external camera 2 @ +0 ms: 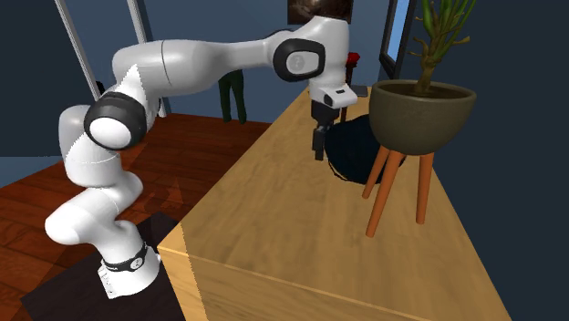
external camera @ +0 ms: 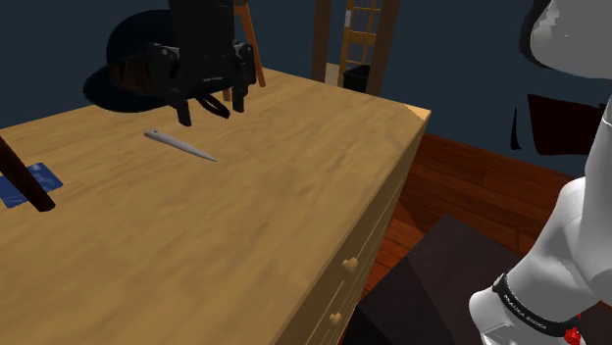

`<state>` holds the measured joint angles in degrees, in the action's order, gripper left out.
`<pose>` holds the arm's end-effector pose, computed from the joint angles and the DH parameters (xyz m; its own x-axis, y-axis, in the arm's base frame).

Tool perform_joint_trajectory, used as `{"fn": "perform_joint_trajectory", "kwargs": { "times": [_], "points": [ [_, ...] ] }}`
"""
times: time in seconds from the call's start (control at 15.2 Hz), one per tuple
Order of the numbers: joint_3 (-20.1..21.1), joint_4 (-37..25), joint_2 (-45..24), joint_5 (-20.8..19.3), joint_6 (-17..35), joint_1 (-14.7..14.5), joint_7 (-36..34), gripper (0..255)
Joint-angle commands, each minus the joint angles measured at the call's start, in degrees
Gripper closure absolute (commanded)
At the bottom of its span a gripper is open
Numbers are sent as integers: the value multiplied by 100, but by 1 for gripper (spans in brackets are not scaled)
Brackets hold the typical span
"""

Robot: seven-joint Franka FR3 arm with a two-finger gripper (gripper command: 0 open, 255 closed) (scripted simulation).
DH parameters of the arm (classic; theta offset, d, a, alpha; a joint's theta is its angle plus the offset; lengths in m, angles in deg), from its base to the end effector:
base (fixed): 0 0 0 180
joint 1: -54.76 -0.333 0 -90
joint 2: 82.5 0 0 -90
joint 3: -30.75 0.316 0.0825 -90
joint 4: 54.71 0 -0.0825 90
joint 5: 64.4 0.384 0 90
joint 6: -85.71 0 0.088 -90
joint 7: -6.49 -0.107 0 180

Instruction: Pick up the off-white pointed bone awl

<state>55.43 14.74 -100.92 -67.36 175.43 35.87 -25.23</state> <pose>0.5032 0.4019 0.6141 0.9836 0.1801 0.0080 0.1799 -0.9786 -0.0998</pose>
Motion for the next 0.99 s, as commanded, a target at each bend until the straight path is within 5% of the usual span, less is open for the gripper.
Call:
{"fn": "perform_joint_trajectory", "kwargs": {
  "times": [0.0,0.07,0.66,0.73,0.92],
  "points": [
    [44,-821,-583,-217,-242,-300,-166,0],
    [41,-1156,-791,-292,-361,-417,-202,0],
    [46,-66,-475,-160,416,-218,-141,0],
    [47,-129,-520,-181,396,-249,-165,255],
    [50,-33,-463,-157,438,-224,-156,255]
  ]
}}
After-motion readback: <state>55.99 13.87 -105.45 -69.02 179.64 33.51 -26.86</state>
